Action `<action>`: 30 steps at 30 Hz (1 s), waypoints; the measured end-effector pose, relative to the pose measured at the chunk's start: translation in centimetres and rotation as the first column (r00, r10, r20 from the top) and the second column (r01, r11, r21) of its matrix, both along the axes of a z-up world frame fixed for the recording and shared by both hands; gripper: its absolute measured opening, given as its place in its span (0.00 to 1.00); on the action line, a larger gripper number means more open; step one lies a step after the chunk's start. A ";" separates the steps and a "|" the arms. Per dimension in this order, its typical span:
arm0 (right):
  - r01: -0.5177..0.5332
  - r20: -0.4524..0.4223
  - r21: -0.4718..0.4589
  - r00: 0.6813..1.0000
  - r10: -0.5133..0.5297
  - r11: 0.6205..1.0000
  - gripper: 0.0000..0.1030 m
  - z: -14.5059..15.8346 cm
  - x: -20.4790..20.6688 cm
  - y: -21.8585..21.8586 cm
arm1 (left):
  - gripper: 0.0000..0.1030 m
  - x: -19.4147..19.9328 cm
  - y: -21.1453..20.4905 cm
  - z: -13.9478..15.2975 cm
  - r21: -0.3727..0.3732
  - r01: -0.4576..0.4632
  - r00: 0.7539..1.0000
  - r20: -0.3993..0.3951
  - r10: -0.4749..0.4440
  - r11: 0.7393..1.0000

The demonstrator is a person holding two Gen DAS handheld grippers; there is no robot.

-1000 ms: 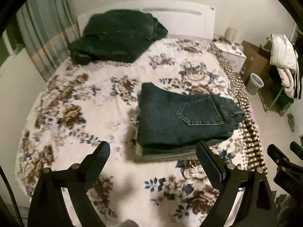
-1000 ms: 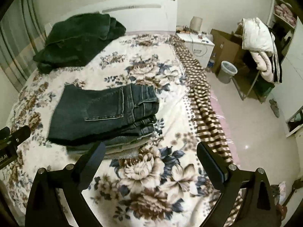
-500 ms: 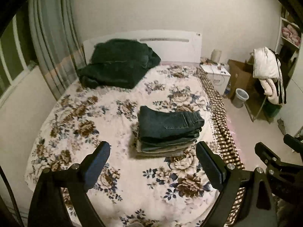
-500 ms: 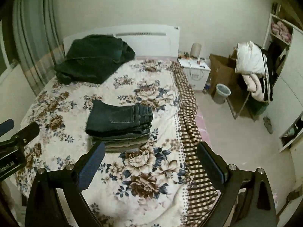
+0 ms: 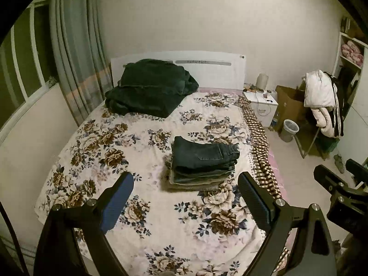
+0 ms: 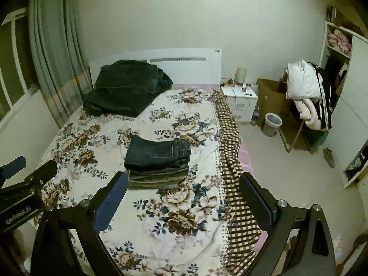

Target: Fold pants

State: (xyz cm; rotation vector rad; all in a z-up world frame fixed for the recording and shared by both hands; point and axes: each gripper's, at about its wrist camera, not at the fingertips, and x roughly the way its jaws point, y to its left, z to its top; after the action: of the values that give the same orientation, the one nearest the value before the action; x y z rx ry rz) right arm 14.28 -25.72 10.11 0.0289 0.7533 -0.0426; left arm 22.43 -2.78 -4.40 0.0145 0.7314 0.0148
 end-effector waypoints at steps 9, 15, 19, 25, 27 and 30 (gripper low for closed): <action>-0.012 0.030 0.010 0.999 0.012 1.000 0.99 2.2 -1.4 0.1 | 0.97 -1.0 0.0 1.0 0.036 -0.036 0.999 0.039 0.035 0.999; -0.019 0.012 0.006 1.000 0.019 1.000 1.00 1.5 -0.4 0.1 | 1.00 -1.3 -0.4 1.0 0.037 -0.035 0.999 0.043 0.033 0.999; -0.017 0.005 0.009 1.000 0.017 1.000 1.00 0.9 -0.1 -0.1 | 1.00 -1.4 -0.5 1.1 0.049 -0.037 0.999 0.041 0.035 0.998; -0.012 0.008 0.007 1.000 0.011 1.000 1.00 0.7 0.1 -0.3 | 1.00 -1.6 -0.5 1.1 0.051 -0.046 0.998 0.046 0.044 0.998; -0.012 0.008 0.009 1.000 0.011 1.000 1.00 0.5 0.1 -0.3 | 1.00 -1.7 -0.5 1.2 0.050 -0.048 0.998 0.052 0.045 0.998; -0.012 0.011 0.009 1.000 0.012 1.000 1.00 0.4 0.1 -0.3 | 1.00 -1.7 -0.5 1.3 0.048 -0.049 0.997 0.055 0.046 0.998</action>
State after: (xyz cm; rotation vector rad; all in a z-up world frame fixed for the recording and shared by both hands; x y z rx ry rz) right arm 14.42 -26.07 10.49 0.0335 0.7428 -0.0272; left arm 20.77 -3.28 -3.12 0.0436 0.6770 0.0787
